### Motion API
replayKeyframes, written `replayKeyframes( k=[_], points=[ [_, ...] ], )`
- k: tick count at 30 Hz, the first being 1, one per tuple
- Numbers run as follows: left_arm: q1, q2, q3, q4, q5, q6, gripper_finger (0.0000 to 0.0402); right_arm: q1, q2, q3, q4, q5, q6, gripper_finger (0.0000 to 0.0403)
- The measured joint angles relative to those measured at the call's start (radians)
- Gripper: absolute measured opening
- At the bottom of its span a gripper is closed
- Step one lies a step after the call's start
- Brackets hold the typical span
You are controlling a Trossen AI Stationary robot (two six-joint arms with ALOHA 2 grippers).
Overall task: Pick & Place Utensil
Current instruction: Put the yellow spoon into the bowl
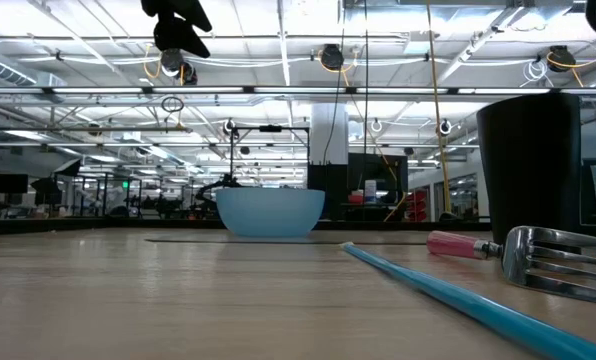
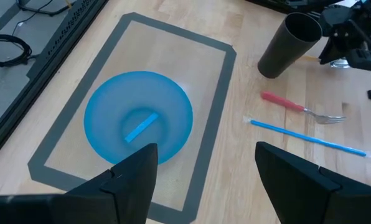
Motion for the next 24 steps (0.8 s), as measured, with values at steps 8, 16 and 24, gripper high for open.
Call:
replayKeyframes(
  k=[8,16,24],
  points=[
    [0.0,0.0,0.0,0.0,0.0,-0.019,0.0273,0.02,-0.044,0.001,-0.048,0.025,0.0,0.0023],
    [0.0,0.0,0.0,0.005,0.0,-0.022,0.0273,0.03,-0.053,0.002,-0.053,0.025,0.0,0.0023],
    [0.0,0.0,0.0,0.011,0.0,-0.026,0.0273,0.029,-0.053,0.002,-0.063,0.03,0.001,0.0023]
  ],
)
